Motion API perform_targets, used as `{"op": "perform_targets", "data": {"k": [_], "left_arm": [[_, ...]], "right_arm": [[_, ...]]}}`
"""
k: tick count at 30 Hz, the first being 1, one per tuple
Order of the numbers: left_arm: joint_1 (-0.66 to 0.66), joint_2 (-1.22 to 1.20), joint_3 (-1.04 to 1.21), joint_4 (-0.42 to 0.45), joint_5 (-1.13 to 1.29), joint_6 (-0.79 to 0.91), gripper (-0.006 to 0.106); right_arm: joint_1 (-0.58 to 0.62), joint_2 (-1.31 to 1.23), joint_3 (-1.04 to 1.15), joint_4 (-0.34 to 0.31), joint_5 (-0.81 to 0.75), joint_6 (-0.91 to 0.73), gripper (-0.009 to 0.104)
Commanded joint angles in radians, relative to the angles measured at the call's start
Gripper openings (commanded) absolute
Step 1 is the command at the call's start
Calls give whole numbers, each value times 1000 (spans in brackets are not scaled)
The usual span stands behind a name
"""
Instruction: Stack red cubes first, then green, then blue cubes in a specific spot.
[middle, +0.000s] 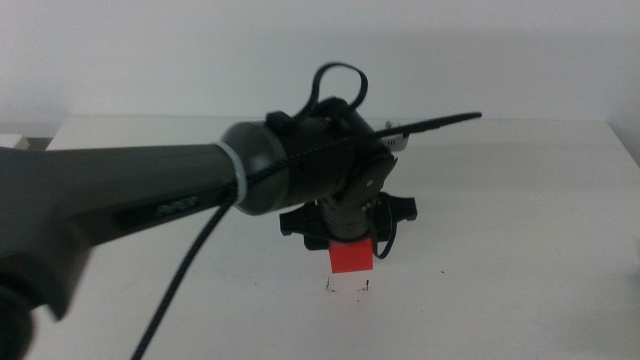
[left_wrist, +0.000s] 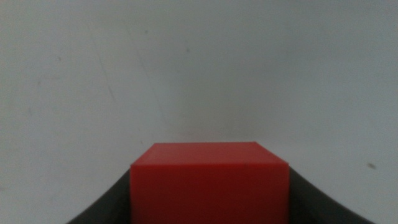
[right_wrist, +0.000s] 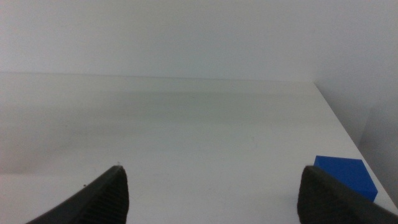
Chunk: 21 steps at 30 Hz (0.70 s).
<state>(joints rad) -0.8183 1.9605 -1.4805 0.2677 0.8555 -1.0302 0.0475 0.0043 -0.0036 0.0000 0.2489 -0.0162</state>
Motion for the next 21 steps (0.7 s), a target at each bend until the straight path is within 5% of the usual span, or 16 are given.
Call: {"op": "perform_targets", "data": {"k": [1,21], "left_arm": [[-1,27,3,16,-17,-21,4],[1,97,3,-10,-38,6,4]], "right_arm": [[-8,-4,4,-9,-9,-4,89],[-8,-4,4,-9,-9,-4,89]]}}
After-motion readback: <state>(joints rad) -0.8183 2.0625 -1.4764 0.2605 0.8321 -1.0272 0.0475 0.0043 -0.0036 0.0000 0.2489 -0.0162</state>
